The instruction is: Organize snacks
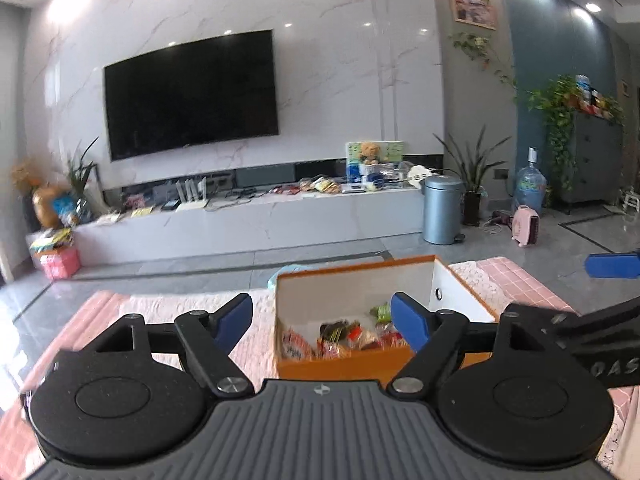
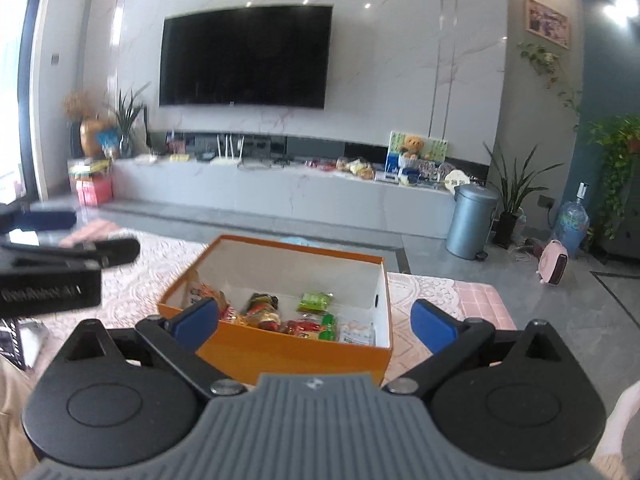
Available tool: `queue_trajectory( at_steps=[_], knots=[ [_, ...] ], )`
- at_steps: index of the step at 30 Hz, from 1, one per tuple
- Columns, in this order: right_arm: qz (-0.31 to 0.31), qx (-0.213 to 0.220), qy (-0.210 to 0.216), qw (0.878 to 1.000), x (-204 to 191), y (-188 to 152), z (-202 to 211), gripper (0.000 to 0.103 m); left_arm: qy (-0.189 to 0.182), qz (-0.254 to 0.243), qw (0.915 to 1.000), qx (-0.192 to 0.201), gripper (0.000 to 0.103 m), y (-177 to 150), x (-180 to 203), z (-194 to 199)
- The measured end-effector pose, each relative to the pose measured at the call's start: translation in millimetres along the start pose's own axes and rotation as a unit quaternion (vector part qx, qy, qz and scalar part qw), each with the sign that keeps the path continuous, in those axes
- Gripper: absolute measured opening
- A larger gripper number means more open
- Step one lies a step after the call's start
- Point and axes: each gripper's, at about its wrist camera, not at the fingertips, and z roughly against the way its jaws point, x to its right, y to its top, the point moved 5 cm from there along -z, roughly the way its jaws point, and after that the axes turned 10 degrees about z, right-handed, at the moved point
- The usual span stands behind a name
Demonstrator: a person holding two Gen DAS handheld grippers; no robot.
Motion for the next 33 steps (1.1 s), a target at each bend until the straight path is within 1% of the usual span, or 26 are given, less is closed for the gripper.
queue_trajectory(
  at_steps=[5,8,10,13,18,22,28,33],
  knots=[
    [-0.027,0.011,-0.020,0.999,-11,-21,22,0.099,0.019,0.014,0.9996,-0.013,0.093,-23,-11,6],
    [-0.020,0.008,-0.019,1.000,-17,-34,26,0.099,0.031,0.017,0.9992,-0.020,0.093,-35,-18,10],
    [-0.013,-0.002,-0.023,1.000,-19,-45,25,0.099,0.032,0.016,0.9988,-0.034,0.093,-45,-19,9],
    [-0.017,-0.005,-0.032,0.999,-19,-58,25,0.099,0.029,0.015,0.9981,-0.053,0.093,-55,-22,6],
    [-0.020,-0.009,-0.042,0.999,-16,-75,14,0.099,0.031,0.008,0.9973,-0.067,0.093,-69,-20,1],
    [-0.032,-0.026,-0.033,0.999,-16,-88,3,0.099,0.027,0.005,0.9962,-0.082,0.093,-79,-17,-6],
    [-0.034,-0.037,-0.028,0.998,-15,-97,-6,0.099,0.026,-0.009,0.9953,-0.093,0.093,-89,-14,-11],
    [-0.043,-0.043,-0.026,0.998,-13,-99,-9,0.099,0.024,-0.011,0.9950,-0.097,0.093,-90,-14,-11]
  ],
)
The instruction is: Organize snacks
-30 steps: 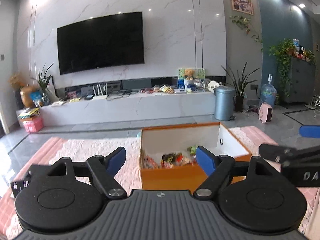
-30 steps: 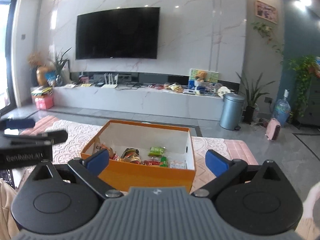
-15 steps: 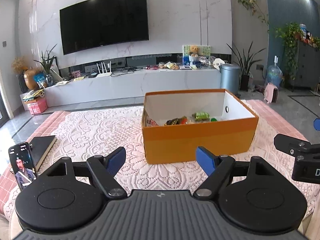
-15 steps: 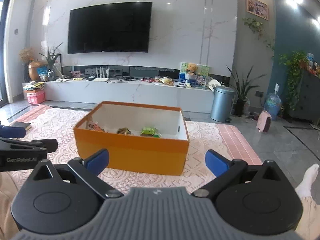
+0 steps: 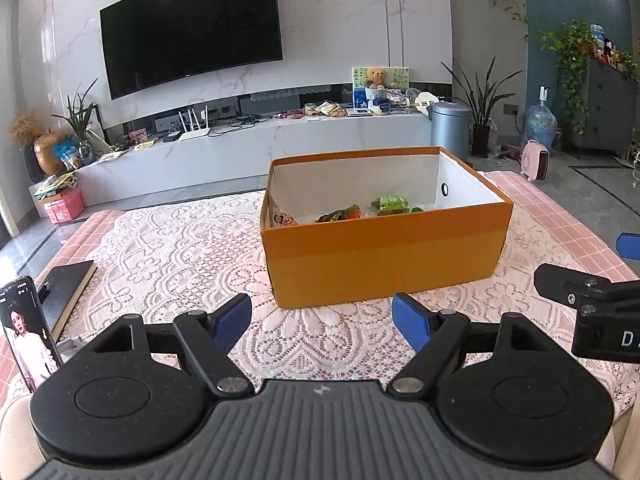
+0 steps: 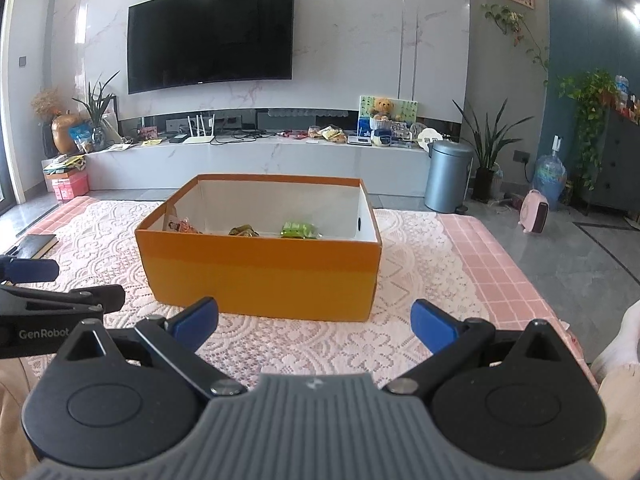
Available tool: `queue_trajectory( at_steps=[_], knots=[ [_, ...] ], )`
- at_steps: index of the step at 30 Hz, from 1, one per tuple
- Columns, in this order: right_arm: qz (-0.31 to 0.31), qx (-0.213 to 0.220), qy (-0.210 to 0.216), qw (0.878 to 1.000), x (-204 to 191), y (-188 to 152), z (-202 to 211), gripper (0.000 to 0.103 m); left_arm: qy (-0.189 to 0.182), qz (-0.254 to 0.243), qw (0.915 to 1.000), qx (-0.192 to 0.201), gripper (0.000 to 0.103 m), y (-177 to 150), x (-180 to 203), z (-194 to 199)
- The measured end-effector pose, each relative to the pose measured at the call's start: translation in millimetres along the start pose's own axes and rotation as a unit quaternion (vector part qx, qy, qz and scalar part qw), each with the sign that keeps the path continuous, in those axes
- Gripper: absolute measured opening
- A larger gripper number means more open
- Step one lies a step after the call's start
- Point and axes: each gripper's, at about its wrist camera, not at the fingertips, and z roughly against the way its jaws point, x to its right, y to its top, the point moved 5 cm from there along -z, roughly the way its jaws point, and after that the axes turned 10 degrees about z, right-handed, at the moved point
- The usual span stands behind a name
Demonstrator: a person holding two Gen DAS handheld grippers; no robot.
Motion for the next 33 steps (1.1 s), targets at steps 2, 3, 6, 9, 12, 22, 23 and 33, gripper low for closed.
queue_trajectory(
  at_steps=[2,3,6,9,12,22,23,33],
  knots=[
    [-0.007,-0.002,0.004,1.000,1.0,0.2,-0.7,0.099,0.000,-0.002,1.0000,0.000,0.094,0.2,-0.1,0.7],
    [-0.010,-0.002,0.006,1.000,1.3,0.3,-0.6,0.099,0.001,-0.003,1.0000,0.000,0.093,0.4,0.0,1.1],
    [-0.010,-0.002,0.008,1.000,0.0,1.5,0.0,0.099,0.002,-0.005,1.0000,0.000,0.093,1.1,0.2,2.3],
    [-0.005,0.001,0.008,1.000,-1.9,2.9,1.6,0.099,0.003,-0.006,1.0000,0.001,0.093,2.6,0.1,3.6],
    [-0.005,0.003,0.010,1.000,-2.3,3.9,3.5,0.099,0.005,-0.006,1.0000,0.003,0.094,4.2,-0.7,4.0],
    [-0.005,0.005,0.010,1.000,-1.8,4.5,5.8,0.099,0.004,-0.006,1.0000,0.002,0.093,4.1,-0.3,4.5],
    [-0.005,0.004,0.010,1.000,-2.1,4.7,5.9,0.099,0.004,-0.007,1.0000,0.002,0.093,4.5,-0.4,4.3],
    [-0.004,0.006,0.012,1.000,-1.9,6.4,7.1,0.099,0.003,-0.007,1.0000,0.003,0.093,4.8,-0.4,4.4]
  ],
)
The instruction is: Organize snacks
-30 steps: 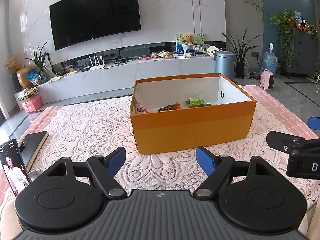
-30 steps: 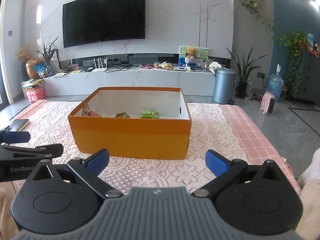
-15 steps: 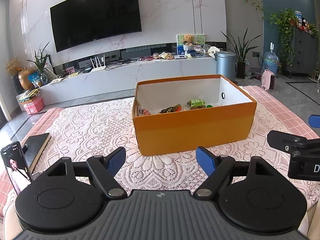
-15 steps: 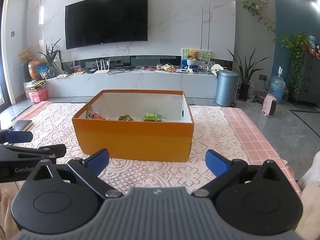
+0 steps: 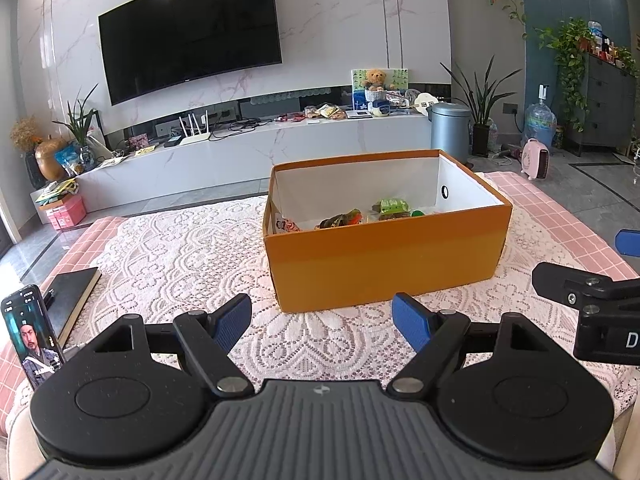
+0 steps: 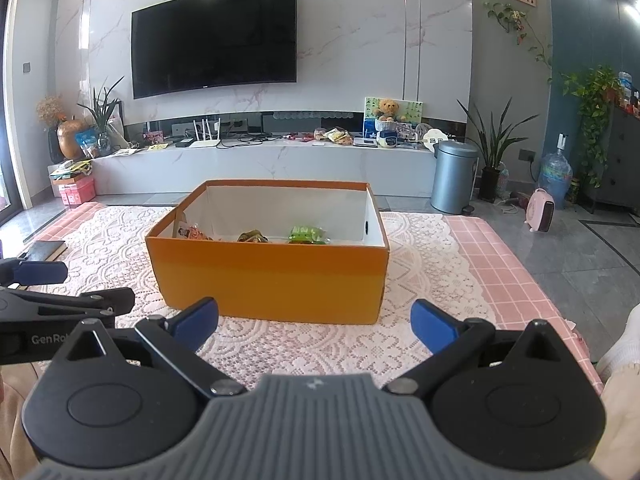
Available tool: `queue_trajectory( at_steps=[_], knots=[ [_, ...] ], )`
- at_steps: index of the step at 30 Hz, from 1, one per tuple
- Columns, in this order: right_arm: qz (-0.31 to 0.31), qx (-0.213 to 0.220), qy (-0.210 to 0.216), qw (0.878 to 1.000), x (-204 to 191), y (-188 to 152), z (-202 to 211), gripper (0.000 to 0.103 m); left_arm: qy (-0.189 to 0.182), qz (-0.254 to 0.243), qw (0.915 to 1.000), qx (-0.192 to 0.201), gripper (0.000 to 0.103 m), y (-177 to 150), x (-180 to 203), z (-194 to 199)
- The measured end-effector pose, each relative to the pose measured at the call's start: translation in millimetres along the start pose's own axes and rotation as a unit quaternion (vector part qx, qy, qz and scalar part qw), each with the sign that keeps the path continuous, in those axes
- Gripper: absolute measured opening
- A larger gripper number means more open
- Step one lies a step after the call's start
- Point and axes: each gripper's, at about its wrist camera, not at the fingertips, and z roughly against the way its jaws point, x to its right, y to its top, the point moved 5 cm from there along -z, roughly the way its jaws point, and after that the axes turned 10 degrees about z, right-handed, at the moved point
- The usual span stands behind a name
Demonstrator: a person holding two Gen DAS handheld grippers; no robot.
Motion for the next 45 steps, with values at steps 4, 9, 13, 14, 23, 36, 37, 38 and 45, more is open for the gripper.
queue_trajectory(
  at_steps=[4,9,13,14,23,36,37,38,45],
  knots=[
    [0.000,0.000,0.000,1.000,-0.1,0.2,0.1,0.099,0.000,0.000,1.0000,0.000,0.093,0.5,-0.2,0.0],
    [0.000,0.003,0.000,1.000,0.3,1.0,1.4,0.099,0.000,0.000,1.0000,0.000,0.093,0.6,-0.5,-0.2],
    [-0.002,0.004,-0.001,1.000,0.9,1.6,1.5,0.099,-0.002,-0.002,1.0000,0.000,0.093,1.5,0.6,0.1],
    [-0.002,0.005,-0.001,1.000,1.1,1.2,1.4,0.099,-0.002,-0.003,1.0000,0.000,0.093,1.5,0.6,0.2],
    [-0.001,0.005,0.000,1.000,1.1,1.3,1.4,0.099,-0.002,-0.002,1.0000,0.000,0.093,1.6,0.3,0.3],
    [0.001,0.007,0.001,1.000,1.1,1.4,1.6,0.099,-0.003,0.002,1.0000,-0.003,0.093,0.6,-1.3,1.9],
    [0.001,0.006,0.001,1.000,0.8,1.3,1.8,0.099,-0.003,0.002,1.0000,-0.003,0.093,0.6,-1.2,1.9],
    [0.001,0.006,0.001,1.000,0.8,1.3,1.7,0.099,-0.003,0.002,1.0000,-0.003,0.093,0.1,-0.7,2.1],
    [0.001,0.006,0.001,1.000,0.6,1.3,1.6,0.099,-0.001,0.000,1.0000,-0.001,0.093,-0.6,-0.3,2.8]
  ],
)
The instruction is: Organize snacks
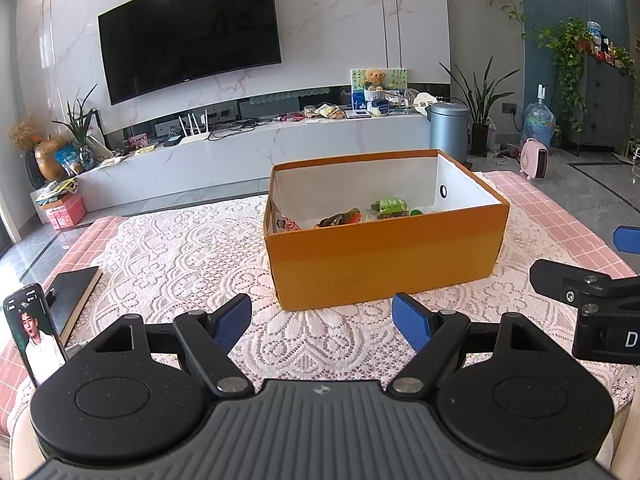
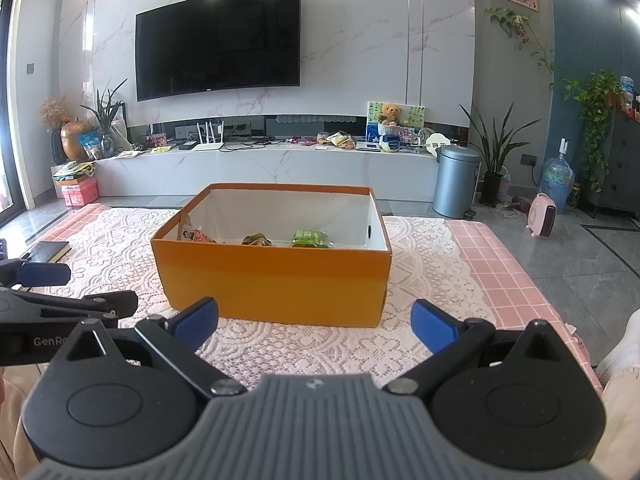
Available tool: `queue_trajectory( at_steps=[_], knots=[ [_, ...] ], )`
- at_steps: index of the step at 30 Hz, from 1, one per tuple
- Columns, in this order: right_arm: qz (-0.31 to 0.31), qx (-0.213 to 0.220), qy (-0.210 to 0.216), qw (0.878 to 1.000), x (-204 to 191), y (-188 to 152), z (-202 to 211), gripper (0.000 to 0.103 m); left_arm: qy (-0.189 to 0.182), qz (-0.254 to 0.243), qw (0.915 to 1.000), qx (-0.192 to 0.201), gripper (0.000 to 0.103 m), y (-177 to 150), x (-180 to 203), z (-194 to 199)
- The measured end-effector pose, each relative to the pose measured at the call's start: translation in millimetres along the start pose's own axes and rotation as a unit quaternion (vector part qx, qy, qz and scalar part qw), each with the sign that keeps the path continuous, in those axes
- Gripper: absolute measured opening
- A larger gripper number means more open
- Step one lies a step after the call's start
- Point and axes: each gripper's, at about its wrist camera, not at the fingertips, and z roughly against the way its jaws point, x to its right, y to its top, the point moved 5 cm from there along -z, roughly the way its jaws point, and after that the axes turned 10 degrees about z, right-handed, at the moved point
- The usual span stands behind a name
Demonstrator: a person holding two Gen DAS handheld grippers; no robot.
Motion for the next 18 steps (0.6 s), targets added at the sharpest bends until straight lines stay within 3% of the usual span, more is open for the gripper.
queue_trajectory(
  at_steps=[18],
  knots=[
    [0.003,0.000,0.006,1.000,-0.5,-1.4,0.2,0.099,-0.003,0.000,1.0000,-0.002,0.093,-0.1,0.7,0.6]
  ],
)
